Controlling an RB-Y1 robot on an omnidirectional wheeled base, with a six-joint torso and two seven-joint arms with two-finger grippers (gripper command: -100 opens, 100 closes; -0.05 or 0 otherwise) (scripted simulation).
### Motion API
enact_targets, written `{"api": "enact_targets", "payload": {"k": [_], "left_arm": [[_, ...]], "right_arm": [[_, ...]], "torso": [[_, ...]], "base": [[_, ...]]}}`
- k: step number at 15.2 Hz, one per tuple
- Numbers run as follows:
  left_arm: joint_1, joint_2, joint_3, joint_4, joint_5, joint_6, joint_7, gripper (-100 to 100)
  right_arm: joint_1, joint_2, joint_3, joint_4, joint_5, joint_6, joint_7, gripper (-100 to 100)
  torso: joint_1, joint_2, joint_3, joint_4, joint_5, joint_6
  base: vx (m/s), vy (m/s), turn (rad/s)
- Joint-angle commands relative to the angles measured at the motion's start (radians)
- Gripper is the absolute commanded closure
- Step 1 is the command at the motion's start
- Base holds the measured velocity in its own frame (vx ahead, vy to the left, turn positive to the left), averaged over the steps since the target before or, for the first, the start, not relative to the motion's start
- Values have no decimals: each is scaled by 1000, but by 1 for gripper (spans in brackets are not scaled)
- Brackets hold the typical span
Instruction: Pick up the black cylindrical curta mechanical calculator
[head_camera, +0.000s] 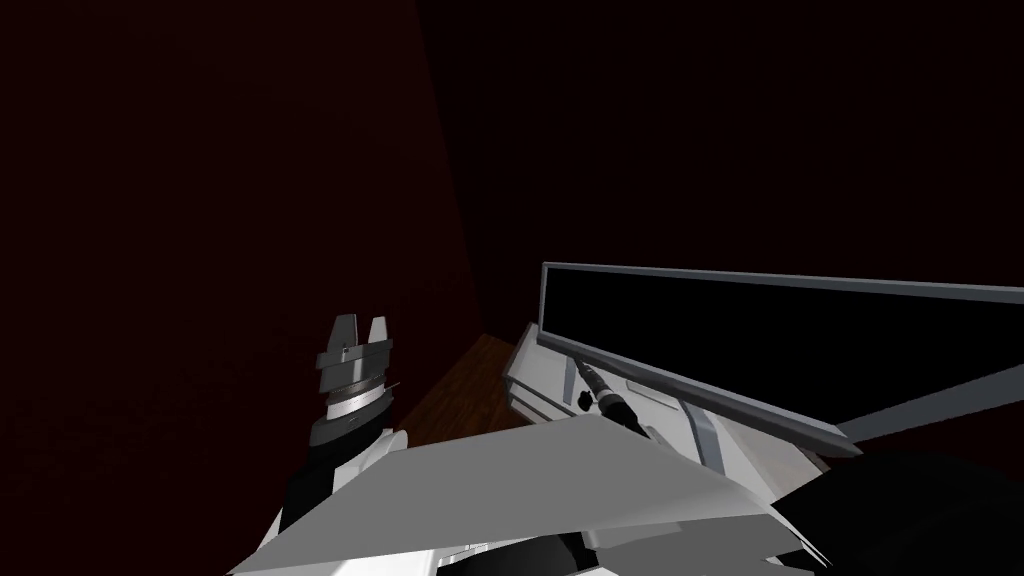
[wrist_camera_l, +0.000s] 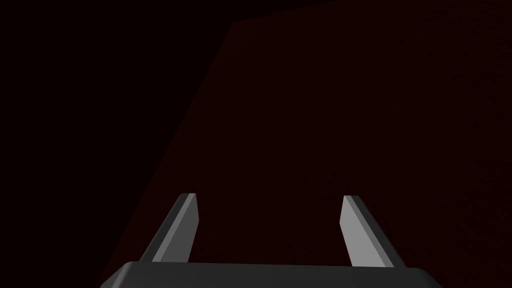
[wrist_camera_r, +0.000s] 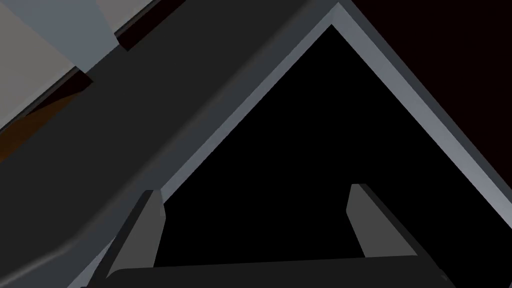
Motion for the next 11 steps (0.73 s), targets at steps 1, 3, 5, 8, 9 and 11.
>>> {"api": "enact_targets", "payload": {"k": [1, 3, 5, 8, 9, 11], "left_arm": [[0, 0, 0, 0, 0, 0, 0, 0], [0, 0, 0, 0, 0, 0, 0, 0], [0, 0, 0, 0, 0, 0, 0, 0], [0, 0, 0, 0, 0, 0, 0, 0], [0, 0, 0, 0, 0, 0, 0, 0], [0, 0, 0, 0, 0, 0, 0, 0]], "right_arm": [[3, -8, 3, 39, 4, 23, 21, -100], [-6, -23, 5, 96, 8, 43, 47, -100], [-15, -37, 8, 157, 12, 62, 72, -100], [-24, -51, 11, 216, 17, 82, 98, -100], [-24, -51, 11, 216, 17, 82, 98, -100], [-32, -65, 13, 255, 21, 101, 123, -100]], "torso": [[0, 0, 0, 0, 0, 0], [0, 0, 0, 0, 0, 0], [0, 0, 0, 0, 0, 0], [0, 0, 0, 0, 0, 1], [0, 0, 0, 0, 0, 1], [1, 0, 0, 0, 0, 0]], "base": [[-16, -8, 269], [-19, -10, 343], [-17, -10, 320], [-20, -9, 218], [-9, -3, -23], [-15, 3, 225]]}}
